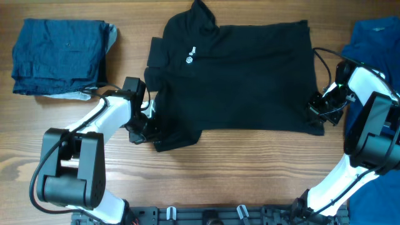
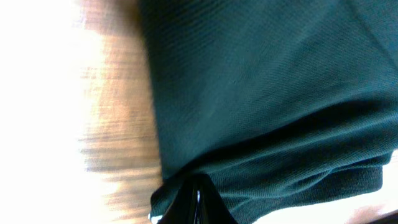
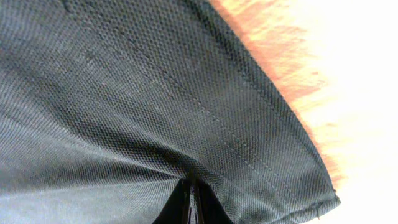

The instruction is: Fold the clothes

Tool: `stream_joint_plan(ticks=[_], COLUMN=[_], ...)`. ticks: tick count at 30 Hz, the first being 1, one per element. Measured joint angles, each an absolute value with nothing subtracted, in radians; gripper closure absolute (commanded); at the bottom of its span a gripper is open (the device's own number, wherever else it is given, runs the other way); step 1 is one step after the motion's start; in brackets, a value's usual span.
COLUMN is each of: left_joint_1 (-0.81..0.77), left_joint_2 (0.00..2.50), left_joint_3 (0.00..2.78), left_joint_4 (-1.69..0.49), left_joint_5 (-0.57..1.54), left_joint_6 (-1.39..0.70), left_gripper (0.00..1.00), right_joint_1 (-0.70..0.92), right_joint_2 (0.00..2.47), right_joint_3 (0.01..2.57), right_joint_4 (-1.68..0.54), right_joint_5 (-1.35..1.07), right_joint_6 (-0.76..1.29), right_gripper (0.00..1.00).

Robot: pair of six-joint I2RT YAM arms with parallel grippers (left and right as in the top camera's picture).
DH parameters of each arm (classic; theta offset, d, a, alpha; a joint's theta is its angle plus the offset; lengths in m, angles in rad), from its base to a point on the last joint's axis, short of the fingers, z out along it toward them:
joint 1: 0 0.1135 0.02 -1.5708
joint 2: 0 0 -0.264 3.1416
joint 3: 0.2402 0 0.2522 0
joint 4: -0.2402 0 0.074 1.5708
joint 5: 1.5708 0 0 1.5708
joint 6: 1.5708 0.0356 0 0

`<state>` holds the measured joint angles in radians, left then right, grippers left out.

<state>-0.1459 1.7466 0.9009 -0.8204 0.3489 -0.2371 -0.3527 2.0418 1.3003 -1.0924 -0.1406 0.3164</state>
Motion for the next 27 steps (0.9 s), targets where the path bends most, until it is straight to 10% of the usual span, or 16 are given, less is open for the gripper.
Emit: stream_joint_plan(ticks=[10,15,22,24,25,27], left_joint_1=[-0.147,-0.147,-0.147,-0.149,-0.151,-0.153], left_joint_2=[1.745,1.557,1.518,1.599,1.657,1.754], left_joint_3=[0.890,1.262,1.415,1.420,1.420,1.420], left_joint_4=[-1.008,-1.134,-0.505,-0.294,-0.186,-0.088], left_joint_5=[0.298,0.285,0.252,0.252,0.252,0.276], left_joint_6=[-0.262,-0.273,-0.260,-0.260,-0.263,-0.268], left_gripper=[0.96,0.72,0.89,0.77,0.55,0.75], right_joint_1=[-0.356,-0.377,-0.252,-0.195,-0.170,-0.136], right_joint_2=[2.062,2.048,1.660,1.633,1.640,1.664], right_joint_3=[1.338,1.437,1.539,1.544,1.544,1.544], right_joint_4=[-1.168,-1.205,-1.073,-0.973,-0.904,-0.817], right_joint_5=[-0.014,-0.034,-0.207,-0.218,-0.218,-0.218], right_joint_6=[0.362,0.331,0.177,0.170,0.170,0.169], right_gripper=[0.94,0.79,0.67,0.68,0.67,0.68])
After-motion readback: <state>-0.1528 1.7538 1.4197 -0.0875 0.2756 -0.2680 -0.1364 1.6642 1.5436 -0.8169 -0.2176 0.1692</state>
